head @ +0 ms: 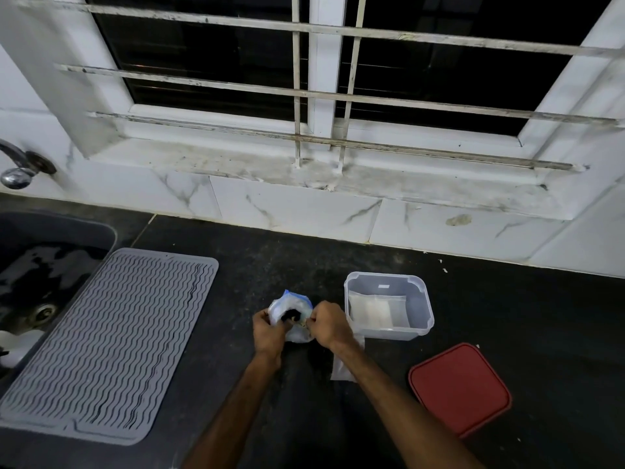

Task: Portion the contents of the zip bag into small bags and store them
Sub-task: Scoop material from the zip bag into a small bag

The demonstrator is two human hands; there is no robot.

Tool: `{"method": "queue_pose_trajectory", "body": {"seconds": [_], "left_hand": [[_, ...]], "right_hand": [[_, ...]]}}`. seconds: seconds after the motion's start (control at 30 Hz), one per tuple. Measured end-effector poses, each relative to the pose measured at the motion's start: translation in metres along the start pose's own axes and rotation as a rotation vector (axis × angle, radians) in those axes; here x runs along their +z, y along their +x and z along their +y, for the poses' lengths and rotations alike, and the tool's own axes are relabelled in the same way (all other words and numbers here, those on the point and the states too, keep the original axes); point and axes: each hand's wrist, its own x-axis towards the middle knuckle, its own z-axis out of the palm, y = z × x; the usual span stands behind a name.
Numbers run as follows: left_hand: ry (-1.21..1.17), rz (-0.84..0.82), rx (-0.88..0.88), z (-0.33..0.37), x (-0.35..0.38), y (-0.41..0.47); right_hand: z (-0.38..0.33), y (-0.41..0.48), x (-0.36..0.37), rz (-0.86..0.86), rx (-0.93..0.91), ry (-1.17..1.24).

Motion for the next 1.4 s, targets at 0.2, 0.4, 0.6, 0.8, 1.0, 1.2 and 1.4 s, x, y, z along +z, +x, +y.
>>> {"method": "queue_pose_trajectory", "body": {"seconds": [0.2, 0.4, 0.6, 0.8, 1.0, 1.2, 1.4], "left_hand": [[0.008, -0.115, -0.012, 0.004, -0.003, 0.0], [0.007, -0.091, -0.011, 0.004, -0.006, 0.01], [0.185, -0.14, 0.12, 0.028, -0.002, 0.001], [0.286, -0.089, -0.01, 0.02, -0.001, 0.005], [0.184, -0.029, -0.095, 0.02, -0.002, 0.013], [0.02, 0.006, -0.172, 0.025, 0.0, 0.016], [-0.139, -0.059, -0.308, 0.027, -0.007, 0.017]], "right_hand": [[0.0, 0.0, 0.004, -0.016, 0.015, 0.001], [0.011, 0.003, 0.019, -0.044, 0.093, 0.177], [0.006, -0.003, 0.019, 0.006, 0.104, 0.217], [0.008, -0.003, 0.024, 0.045, 0.133, 0.287], [0.011, -0.002, 0.023, 0.003, 0.105, 0.315], [0.016, 0.0, 0.019, -0.008, 0.032, 0.339], [0.022, -0.003, 0.014, 0.01, -0.038, 0.352]]}}
